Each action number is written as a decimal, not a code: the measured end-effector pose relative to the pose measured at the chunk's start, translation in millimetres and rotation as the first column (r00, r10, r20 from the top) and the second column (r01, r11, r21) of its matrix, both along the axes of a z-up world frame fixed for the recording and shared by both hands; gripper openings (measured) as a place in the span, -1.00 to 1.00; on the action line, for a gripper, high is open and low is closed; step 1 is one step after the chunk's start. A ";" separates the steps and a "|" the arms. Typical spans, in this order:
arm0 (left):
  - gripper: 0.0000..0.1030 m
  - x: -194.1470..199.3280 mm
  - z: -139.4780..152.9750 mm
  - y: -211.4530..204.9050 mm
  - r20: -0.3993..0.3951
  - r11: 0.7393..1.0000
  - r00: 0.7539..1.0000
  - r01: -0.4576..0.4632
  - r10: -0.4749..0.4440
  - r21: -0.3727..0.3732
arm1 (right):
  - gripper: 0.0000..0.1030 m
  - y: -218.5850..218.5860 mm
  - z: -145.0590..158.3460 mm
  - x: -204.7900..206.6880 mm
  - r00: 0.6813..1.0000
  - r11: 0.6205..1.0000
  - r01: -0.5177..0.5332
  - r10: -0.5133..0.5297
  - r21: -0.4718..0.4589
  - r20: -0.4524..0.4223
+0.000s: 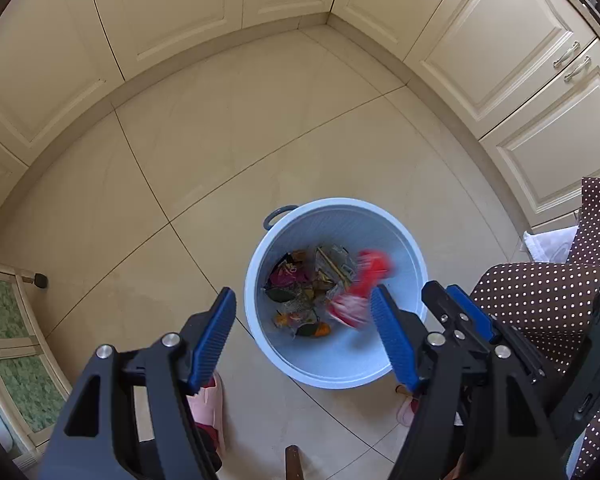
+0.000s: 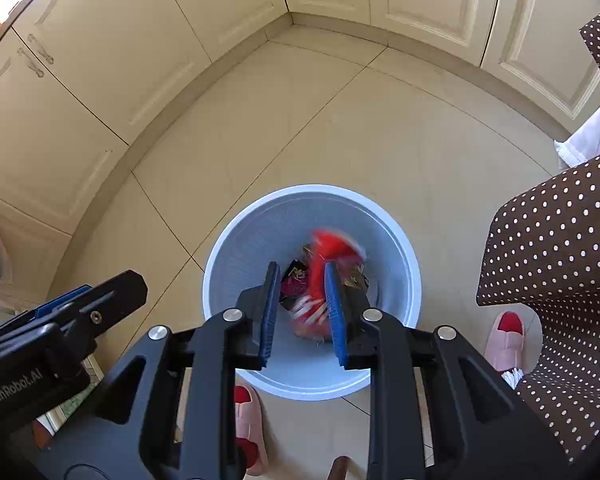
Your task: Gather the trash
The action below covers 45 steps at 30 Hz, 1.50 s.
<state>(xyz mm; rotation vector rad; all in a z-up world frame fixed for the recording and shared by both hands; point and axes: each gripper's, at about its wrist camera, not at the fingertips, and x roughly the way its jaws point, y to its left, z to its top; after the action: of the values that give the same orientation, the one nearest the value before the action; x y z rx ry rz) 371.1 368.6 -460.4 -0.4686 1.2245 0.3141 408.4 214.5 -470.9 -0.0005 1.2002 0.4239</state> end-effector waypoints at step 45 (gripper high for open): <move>0.82 -340.4 443.4 -253.1 0.723 0.888 0.583 -0.007 -0.371 0.461 | 0.79 -305.7 450.9 -355.7 0.565 0.977 0.181 -0.194 0.109 0.802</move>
<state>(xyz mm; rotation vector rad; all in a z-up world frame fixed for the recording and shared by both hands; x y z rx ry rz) 30.7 115.5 -17.0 -0.0530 0.2701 0.1351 52.7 -91.2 -20.1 -0.0503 0.2598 0.1882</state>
